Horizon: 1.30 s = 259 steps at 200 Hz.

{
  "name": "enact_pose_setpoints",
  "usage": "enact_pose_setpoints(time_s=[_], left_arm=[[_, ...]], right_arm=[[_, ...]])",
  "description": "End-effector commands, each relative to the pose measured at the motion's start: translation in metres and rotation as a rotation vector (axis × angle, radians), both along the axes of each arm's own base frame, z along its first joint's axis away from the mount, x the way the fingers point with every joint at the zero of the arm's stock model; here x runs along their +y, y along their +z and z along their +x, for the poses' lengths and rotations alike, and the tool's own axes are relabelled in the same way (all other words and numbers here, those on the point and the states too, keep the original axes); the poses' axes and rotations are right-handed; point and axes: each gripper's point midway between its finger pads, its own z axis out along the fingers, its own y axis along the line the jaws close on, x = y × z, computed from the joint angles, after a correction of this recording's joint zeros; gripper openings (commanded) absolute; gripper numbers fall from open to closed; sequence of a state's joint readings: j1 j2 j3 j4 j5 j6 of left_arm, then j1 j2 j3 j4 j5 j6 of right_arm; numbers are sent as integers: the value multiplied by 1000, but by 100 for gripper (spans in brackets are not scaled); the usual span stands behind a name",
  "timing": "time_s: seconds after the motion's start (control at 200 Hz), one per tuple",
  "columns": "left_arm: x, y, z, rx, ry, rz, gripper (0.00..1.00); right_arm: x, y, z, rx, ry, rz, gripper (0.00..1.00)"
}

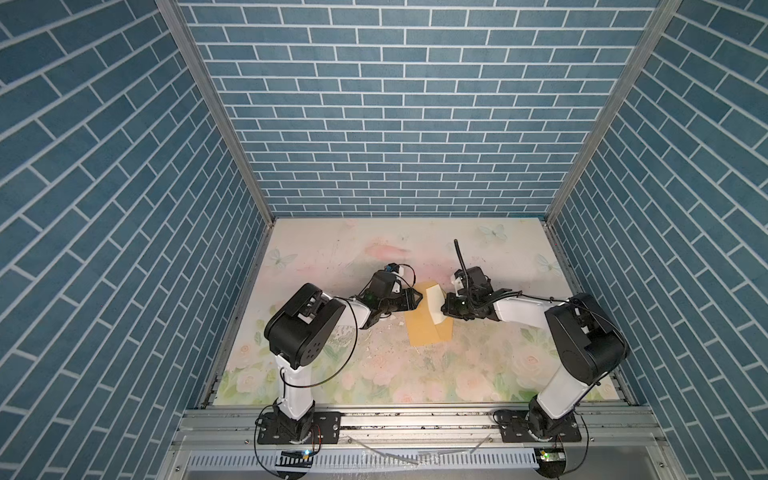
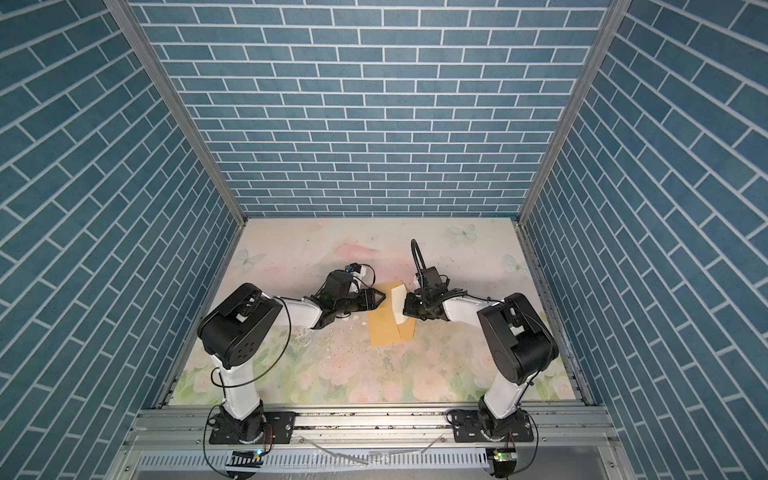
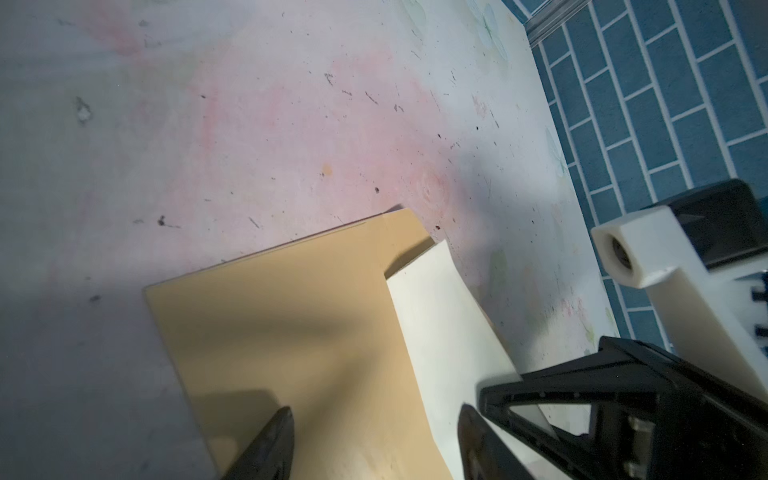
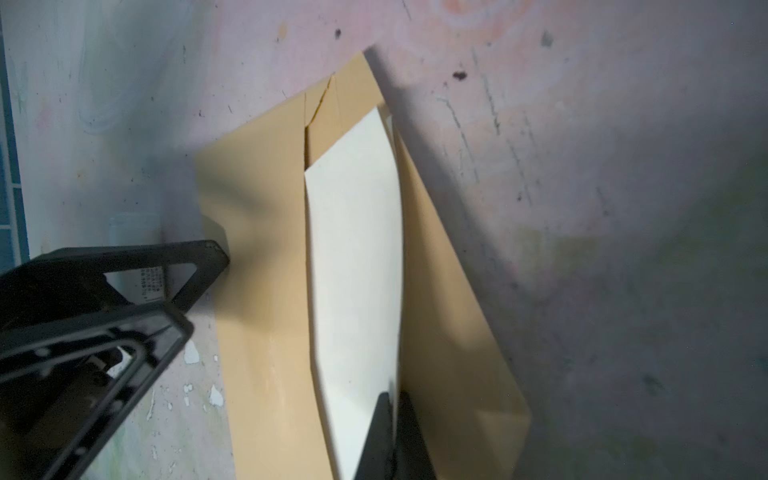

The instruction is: Place the letter into the envelope and seal it

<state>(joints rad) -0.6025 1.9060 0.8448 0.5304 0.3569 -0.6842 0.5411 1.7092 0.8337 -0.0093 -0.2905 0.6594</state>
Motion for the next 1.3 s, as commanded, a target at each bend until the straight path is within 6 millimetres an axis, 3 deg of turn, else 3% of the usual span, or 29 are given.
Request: enact_pose_setpoints(time_s=[0.0,0.445,0.745,1.055,1.29], left_arm=[[2,-21,-8,59,-6,31,64],[1,-22,-8,60,-4,27,64],[2,-22,-8,61,-4,31,64],[0,-13,-5,48,-5,28,63],[-8,44,6,-46,-25,9,66]], right_arm=[[7,-7,-6,39,-4,16,0],[24,-7,-6,43,14,32,0],[21,4,-5,22,12,14,0],[-6,49,-6,-75,-8,-99,33],[-7,75,0,-138,-15,-84,45]])
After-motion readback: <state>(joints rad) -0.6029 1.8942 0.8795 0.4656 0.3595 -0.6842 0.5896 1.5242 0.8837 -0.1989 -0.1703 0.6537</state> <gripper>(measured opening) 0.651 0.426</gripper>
